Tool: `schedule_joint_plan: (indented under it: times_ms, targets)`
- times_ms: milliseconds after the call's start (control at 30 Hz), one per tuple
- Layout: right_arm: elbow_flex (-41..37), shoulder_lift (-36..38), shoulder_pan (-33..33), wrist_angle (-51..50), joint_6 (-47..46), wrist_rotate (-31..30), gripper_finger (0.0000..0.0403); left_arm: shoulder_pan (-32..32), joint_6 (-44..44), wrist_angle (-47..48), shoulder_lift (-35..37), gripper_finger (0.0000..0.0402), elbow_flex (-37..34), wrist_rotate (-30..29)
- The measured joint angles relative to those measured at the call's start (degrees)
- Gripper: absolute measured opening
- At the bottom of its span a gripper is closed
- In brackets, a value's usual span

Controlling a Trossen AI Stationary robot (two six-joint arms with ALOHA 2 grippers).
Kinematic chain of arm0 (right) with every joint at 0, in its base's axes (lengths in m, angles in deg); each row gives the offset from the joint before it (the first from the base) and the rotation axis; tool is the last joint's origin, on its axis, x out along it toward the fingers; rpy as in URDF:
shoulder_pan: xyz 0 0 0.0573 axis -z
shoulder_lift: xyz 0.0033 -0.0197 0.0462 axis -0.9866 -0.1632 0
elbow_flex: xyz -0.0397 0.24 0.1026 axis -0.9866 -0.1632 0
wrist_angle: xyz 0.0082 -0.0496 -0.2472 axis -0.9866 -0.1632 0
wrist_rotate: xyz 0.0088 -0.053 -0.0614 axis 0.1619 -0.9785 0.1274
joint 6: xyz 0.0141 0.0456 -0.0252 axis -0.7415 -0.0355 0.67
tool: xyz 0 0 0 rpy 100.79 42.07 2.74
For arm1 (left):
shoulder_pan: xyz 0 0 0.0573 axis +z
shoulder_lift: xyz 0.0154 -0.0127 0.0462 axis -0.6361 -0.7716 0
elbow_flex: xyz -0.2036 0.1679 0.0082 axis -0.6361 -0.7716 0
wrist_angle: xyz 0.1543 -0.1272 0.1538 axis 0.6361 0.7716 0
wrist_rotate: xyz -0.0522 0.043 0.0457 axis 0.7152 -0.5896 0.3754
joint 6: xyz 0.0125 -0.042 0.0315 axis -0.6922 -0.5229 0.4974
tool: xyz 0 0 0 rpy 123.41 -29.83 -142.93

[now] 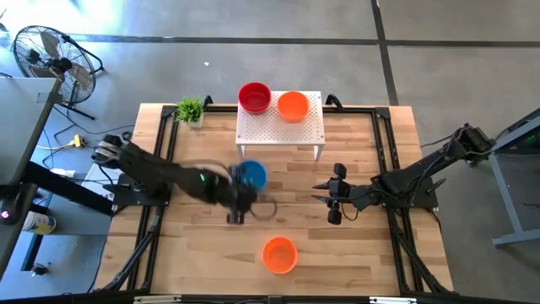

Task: Pick & Place Mini bowls
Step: Put the stacked blue bowls on the shelf

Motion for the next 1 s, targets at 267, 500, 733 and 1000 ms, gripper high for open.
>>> schedule_joint_plan:
  times_ms: [267,500,733,1000]
  targets:
    - [0.00,0.02,-0.01,0.46,0.00,0.44,0.0114,15.95,5.50,7.45,3.97,0.0010,12.79,4.17]
    - [0.00,0.02,-0.02,0.43,0.00,0.46,0.0114,27.45,10.89,5.75,1.96,0.0008,14.06,11.97]
    - [0.00,0.02,-0.04,0.41,0.36,1.06,0.0114,31.21,13.84,6.44,-1.67,0.0008,13.97,14.17]
    - [0.00,0.00,-0.04,0.41,0.39,1.81,0.0114,31.28,15.15,4.19,-3.20,0.0019,13.93,14.12]
